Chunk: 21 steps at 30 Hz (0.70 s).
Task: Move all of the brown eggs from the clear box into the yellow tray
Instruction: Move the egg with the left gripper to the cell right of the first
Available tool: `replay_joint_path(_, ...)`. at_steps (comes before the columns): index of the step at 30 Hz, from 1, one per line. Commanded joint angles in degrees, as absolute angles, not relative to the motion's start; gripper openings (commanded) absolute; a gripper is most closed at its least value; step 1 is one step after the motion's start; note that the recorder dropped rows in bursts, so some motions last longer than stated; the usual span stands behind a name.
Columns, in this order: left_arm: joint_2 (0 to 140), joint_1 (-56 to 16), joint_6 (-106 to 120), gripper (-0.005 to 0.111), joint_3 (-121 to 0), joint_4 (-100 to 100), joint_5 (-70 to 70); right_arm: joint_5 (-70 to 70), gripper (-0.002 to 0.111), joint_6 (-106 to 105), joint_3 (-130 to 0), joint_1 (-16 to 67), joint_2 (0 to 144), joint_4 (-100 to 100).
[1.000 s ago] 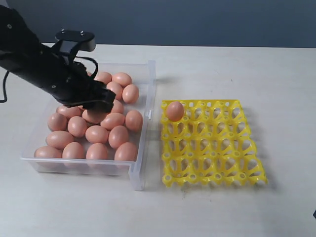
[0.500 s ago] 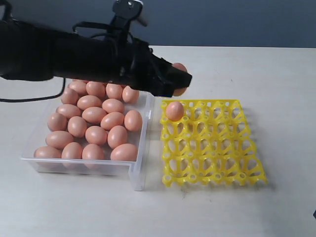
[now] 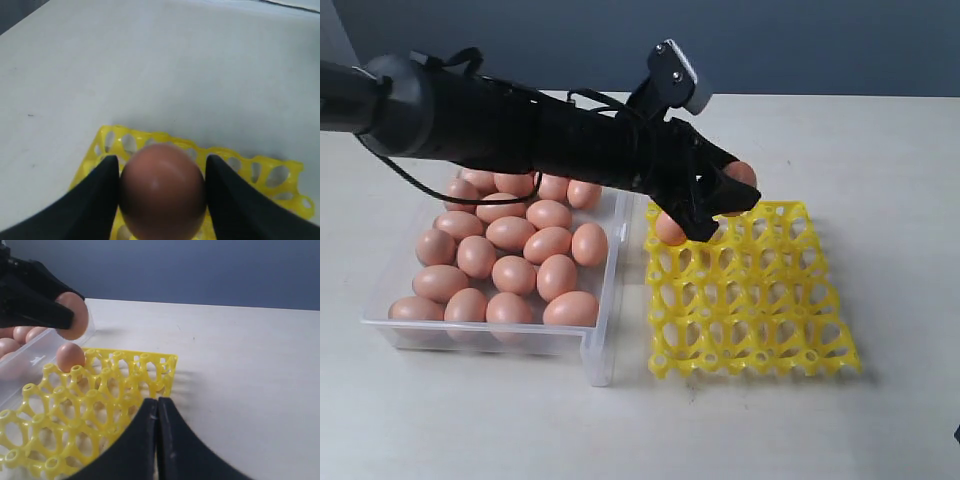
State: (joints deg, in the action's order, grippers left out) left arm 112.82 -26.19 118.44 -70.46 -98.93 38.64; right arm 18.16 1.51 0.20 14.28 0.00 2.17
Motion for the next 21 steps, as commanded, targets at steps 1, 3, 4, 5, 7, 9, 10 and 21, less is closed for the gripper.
replay_joint_path(1, 118.82, -26.41, 121.64, 0.014, -74.94, -99.95, 39.83, 17.57, 0.001, 1.49, 0.00, 14.37, 0.00, 2.07)
replay_joint_path(3, 121.31, -26.41, 122.01, 0.014, -76.59, -99.95, 37.46, 17.57, 0.001, 1.49, 0.00, 14.37, 0.00, 2.07)
replay_joint_path(4, 121.74, -26.41, 121.91, 0.014, -76.92, -99.95, 36.17, 17.57, 0.001, 1.49, 0.00, 14.37, 0.00, 2.07)
replay_joint_path(5, 122.35, -26.41, 121.90, 0.014, -77.18, -99.95, 34.96, 17.57, 0.001, 1.49, 0.00, 14.37, 0.00, 2.07)
replay_joint_path(7, 123.63, -26.41, 121.90, 0.014, -77.61, -99.95, 33.80, 17.57, 0.001, 1.49, 0.00, 14.37, 0.00, 2.07)
replay_joint_path(9, 124.23, -26.31, 121.90, 0.014, -77.62, -99.95, 32.36, 17.57, 0.001, 1.49, 0.00, 14.37, 0.00, 2.07)
replay_joint_path(10, 124.29, -26.31, 121.90, 0.014, -77.74, -99.95, 32.00, 17.57, 0.001, 1.49, 0.00, 14.37, 0.00, 2.07)
replay_joint_path(21, 124.75, -26.31, 122.02, 0.032, -77.86, -99.95, 30.51, 17.57, 0.001, 1.49, 0.00, 14.37, 0.00, 2.07)
